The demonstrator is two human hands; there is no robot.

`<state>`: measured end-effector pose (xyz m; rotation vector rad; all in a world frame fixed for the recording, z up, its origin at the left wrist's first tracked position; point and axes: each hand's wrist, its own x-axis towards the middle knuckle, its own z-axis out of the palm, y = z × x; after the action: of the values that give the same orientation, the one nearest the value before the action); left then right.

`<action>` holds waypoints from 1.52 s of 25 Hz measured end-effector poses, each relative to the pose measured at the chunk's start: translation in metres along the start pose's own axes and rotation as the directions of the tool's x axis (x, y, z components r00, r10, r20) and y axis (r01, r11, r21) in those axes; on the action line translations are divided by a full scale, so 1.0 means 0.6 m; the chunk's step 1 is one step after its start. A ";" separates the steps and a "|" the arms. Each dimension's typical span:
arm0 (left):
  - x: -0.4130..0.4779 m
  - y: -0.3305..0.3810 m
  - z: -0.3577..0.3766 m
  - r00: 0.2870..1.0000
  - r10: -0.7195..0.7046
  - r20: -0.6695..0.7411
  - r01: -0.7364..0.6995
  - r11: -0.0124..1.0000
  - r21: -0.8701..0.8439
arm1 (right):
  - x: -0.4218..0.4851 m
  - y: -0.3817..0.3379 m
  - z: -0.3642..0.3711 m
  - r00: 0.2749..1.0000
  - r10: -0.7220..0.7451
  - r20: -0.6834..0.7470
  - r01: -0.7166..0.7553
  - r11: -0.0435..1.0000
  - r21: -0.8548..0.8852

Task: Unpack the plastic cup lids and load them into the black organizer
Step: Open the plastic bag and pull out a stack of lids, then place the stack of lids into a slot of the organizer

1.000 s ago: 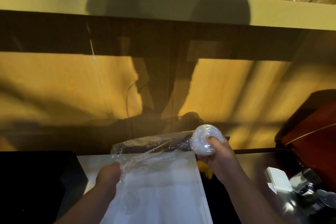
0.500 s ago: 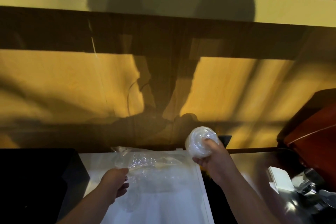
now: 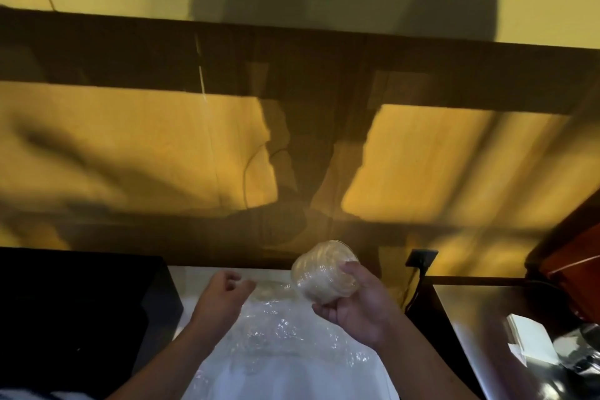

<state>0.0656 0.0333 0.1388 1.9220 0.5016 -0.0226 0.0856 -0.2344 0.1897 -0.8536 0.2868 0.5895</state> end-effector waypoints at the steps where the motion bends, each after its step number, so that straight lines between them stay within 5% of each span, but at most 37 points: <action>1: -0.010 0.018 -0.002 0.994 0.073 0.077 -0.068 0.996 -0.062 | 0.004 0.004 0.007 0.999 0.020 0.039 -0.020 1.000 0.013; 6: -0.050 0.077 -0.005 0.882 0.332 0.335 -0.289 0.942 -0.172 | 0.017 0.021 0.054 0.951 0.090 0.297 -0.137 0.980 0.144; 12: -0.057 0.090 -0.030 0.864 0.447 0.231 -0.321 0.843 -0.431 | 0.026 0.048 0.126 0.881 0.138 0.452 -0.225 0.964 0.144; 18: -0.053 0.086 -0.098 0.905 0.398 0.152 -0.302 0.851 -0.431 | 0.048 0.060 0.178 0.947 0.131 0.295 -0.044 0.958 -0.284; 21: -0.047 0.079 -0.129 0.909 0.375 0.180 -0.293 0.885 -0.361 | 0.055 0.081 0.212 0.980 -0.102 0.171 0.177 0.842 -0.510; 24: -0.043 0.071 -0.152 0.907 0.354 0.230 -0.245 0.885 -0.395 | 0.058 0.104 0.254 0.933 -0.352 0.078 0.317 0.698 -0.643; 30: -0.026 0.056 -0.201 0.908 0.323 0.267 -0.152 0.848 -0.508 | 0.057 0.138 0.297 0.926 -0.361 0.114 0.345 0.682 -0.645; 34: -0.024 0.040 -0.219 0.883 0.349 0.314 -0.133 0.827 -0.547 | 0.055 0.142 0.301 0.943 -0.293 0.160 0.333 0.797 -0.504; 38: -0.035 0.034 -0.214 0.854 0.395 0.339 -0.167 0.825 -0.540 | 0.048 0.146 0.293 0.949 -0.278 0.152 0.316 0.804 -0.503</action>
<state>0.0263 0.1341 0.2139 1.4006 -0.0998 -0.1172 0.0580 -0.0428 0.2328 -1.3745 -0.0878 0.4005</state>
